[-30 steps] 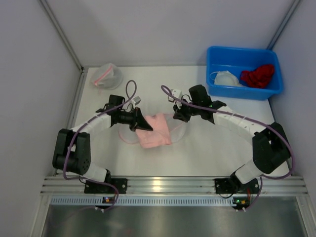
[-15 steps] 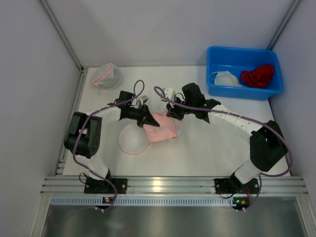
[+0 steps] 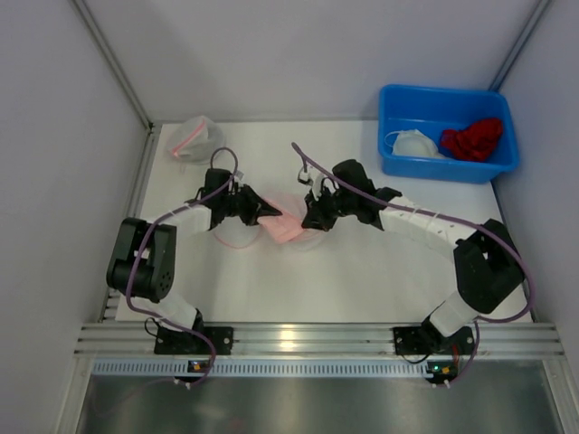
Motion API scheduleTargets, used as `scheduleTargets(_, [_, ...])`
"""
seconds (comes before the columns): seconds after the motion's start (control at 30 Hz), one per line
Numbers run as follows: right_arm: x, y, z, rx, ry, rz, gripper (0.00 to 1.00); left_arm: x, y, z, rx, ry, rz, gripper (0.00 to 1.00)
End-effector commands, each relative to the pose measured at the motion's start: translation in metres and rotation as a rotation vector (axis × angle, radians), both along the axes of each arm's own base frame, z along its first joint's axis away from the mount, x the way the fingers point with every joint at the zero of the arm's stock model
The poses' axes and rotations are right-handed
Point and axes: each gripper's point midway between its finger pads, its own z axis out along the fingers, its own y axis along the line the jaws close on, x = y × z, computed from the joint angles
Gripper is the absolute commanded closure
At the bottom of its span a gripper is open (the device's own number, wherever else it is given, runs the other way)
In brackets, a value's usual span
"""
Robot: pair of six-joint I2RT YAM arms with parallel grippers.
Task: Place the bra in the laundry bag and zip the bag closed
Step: Place the bra in the laundry bag.
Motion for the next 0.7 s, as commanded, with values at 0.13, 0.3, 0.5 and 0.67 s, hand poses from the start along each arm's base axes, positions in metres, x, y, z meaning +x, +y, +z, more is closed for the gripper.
scheduleTargets(0.13, [-0.022, 0.039, 0.026, 0.214, 0.288, -0.01, 0.99, 0.025, -0.026, 0.013, 0.137, 0.037, 0.17, 1.0])
scheduleTargets(0.3, [-0.021, 0.047, 0.03, 0.297, 0.417, -0.067, 0.94, 0.03, -0.027, -0.009, 0.322, 0.093, 0.233, 1.0])
scheduleTargets(0.5, [0.01, 0.021, 0.034, 0.358, 0.46, -0.202, 0.89, 0.006, -0.006, -0.038, 0.515, 0.094, 0.176, 1.0])
scheduleTargets(0.67, [0.025, -0.016, 0.023, 0.276, 0.459, -0.263, 0.84, -0.015, 0.012, -0.063, 0.629, 0.071, 0.103, 1.0])
